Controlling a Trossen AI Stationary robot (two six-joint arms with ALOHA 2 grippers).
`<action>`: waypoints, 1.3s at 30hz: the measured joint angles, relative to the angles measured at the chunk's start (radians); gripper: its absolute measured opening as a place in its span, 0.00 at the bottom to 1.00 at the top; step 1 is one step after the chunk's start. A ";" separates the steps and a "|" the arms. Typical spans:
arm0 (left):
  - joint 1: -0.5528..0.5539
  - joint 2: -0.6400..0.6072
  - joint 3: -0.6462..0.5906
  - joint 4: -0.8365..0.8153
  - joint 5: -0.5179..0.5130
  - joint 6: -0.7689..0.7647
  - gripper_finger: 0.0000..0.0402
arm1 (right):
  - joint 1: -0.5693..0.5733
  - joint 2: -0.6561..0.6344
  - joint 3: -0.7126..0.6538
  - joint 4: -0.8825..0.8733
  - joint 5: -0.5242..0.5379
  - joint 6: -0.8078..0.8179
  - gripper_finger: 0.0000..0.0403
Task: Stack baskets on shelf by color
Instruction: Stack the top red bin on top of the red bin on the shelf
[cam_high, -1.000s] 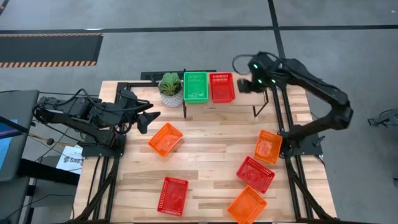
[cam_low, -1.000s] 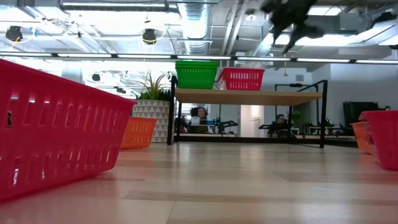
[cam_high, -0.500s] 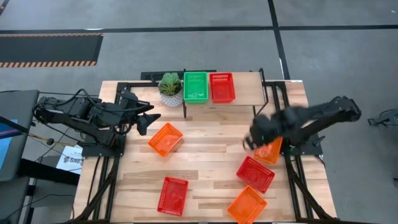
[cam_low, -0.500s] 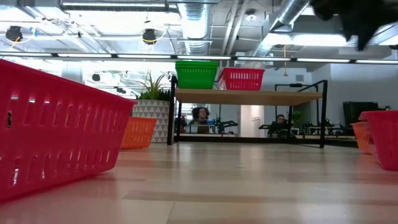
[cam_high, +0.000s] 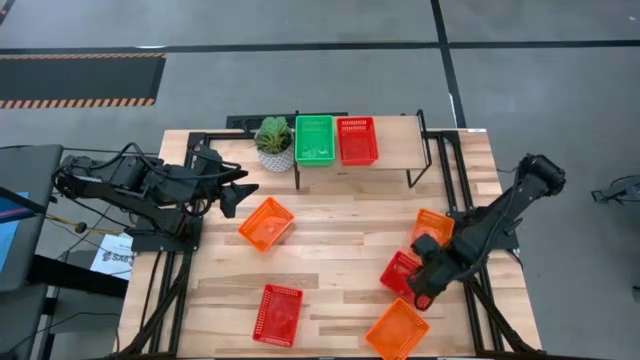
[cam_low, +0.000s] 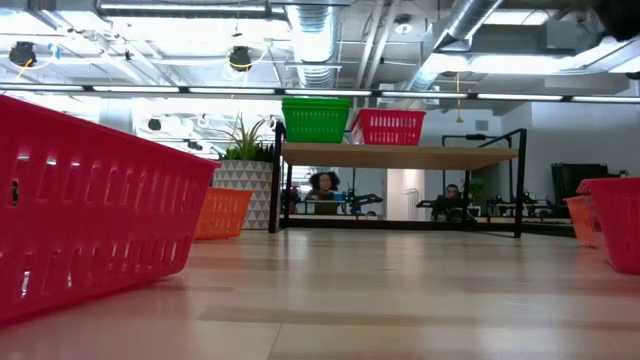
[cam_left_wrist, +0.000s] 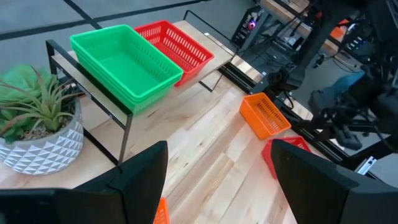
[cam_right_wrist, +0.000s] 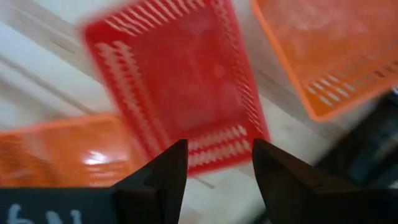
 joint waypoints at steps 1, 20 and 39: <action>0.000 0.000 0.000 0.000 0.000 0.000 0.68 | 0.004 0.014 0.000 -0.014 -0.013 -0.003 0.49; 0.000 0.000 0.000 -0.002 0.004 -0.012 0.68 | -0.052 0.026 -0.196 0.189 -0.043 -0.189 0.46; 0.000 0.000 0.000 -0.004 -0.002 -0.031 0.68 | -0.075 -0.009 -0.277 0.289 -0.042 -0.217 0.49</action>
